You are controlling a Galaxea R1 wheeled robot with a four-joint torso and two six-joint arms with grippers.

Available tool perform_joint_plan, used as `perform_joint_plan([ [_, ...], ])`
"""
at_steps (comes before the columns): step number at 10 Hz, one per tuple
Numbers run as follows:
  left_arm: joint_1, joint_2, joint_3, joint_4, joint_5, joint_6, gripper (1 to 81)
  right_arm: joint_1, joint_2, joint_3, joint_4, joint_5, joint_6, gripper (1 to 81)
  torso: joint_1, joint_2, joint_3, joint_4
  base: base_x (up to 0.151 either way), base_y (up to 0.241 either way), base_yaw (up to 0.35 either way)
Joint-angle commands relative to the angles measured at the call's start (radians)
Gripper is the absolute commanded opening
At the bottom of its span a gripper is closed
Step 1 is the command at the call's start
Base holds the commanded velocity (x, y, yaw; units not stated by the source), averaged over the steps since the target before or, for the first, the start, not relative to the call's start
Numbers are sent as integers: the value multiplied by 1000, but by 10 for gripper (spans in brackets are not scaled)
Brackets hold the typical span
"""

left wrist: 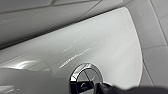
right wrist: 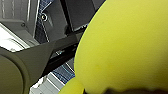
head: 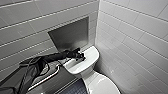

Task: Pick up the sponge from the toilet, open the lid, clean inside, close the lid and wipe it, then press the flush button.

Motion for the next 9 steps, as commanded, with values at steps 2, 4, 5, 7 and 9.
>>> perform_joint_plan([
  [2, -136, -6, -54, 65, 9, 24, 10, -16, -20, 30, 9, -74, 2, 10, 0, 0, 0, 0, 0, 0, 0],
  [4, -125, -6, -59, 67, 7, 24, 10, -18, -15, 31, 7, -74, 0, 10, 0, 0, 0, 0, 0, 0, 0],
  [5, -121, -3, -60, 69, 7, 24, 10, -18, -12, 31, 6, -74, 0, 10, 0, 0, 0, 0, 0, 0, 0],
  [7, -102, 7, -74, 69, 10, 26, 10, -19, -6, 31, 6, -74, 0, 10, 0, 0, 0, 0, 0, 0, 0],
  [9, -99, 7, -76, 69, 10, 24, 10, -19, -1, 27, 4, -76, 0, 10, 0, 0, 0, 0, 0, 0, 0],
])
